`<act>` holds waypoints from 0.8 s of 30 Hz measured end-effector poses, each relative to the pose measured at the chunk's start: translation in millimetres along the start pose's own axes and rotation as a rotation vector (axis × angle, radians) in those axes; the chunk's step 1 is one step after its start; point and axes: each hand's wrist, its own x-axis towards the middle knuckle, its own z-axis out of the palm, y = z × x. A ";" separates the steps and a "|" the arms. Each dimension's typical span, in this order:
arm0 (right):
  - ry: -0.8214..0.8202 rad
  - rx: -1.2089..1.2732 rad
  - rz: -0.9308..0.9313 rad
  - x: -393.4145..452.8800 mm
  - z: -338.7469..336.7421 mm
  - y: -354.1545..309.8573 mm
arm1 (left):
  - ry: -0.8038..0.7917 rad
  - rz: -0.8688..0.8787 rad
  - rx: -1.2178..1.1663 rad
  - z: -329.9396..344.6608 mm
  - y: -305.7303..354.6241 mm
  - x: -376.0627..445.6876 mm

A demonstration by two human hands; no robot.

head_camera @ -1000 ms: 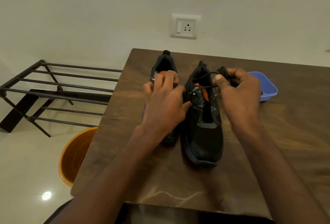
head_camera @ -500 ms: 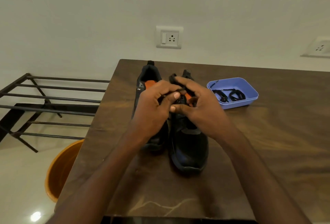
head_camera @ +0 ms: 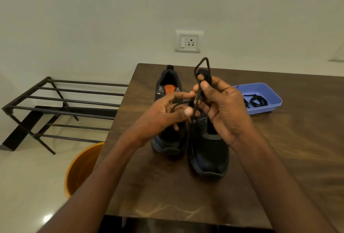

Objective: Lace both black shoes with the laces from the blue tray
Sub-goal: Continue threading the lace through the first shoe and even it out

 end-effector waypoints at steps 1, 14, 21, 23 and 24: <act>0.001 0.034 -0.001 0.5 -1.1 -1.1 | -0.043 -0.015 0.067 -0.7 -1.0 -1.5; 0.059 -1.377 -0.466 -0.8 -4.8 36.8 | 0.056 -0.192 -0.467 -14.1 3.0 -3.4; -0.036 -1.319 -0.412 -2.6 53.6 66.1 | 0.179 -0.217 -0.181 -71.3 9.4 -33.3; -0.106 -1.265 -0.302 1.1 82.7 81.6 | 0.227 -0.264 -0.064 -101.5 15.2 -53.0; -0.138 -1.237 -0.248 4.2 92.9 88.5 | 0.238 -0.284 -0.008 -113.2 16.3 -59.8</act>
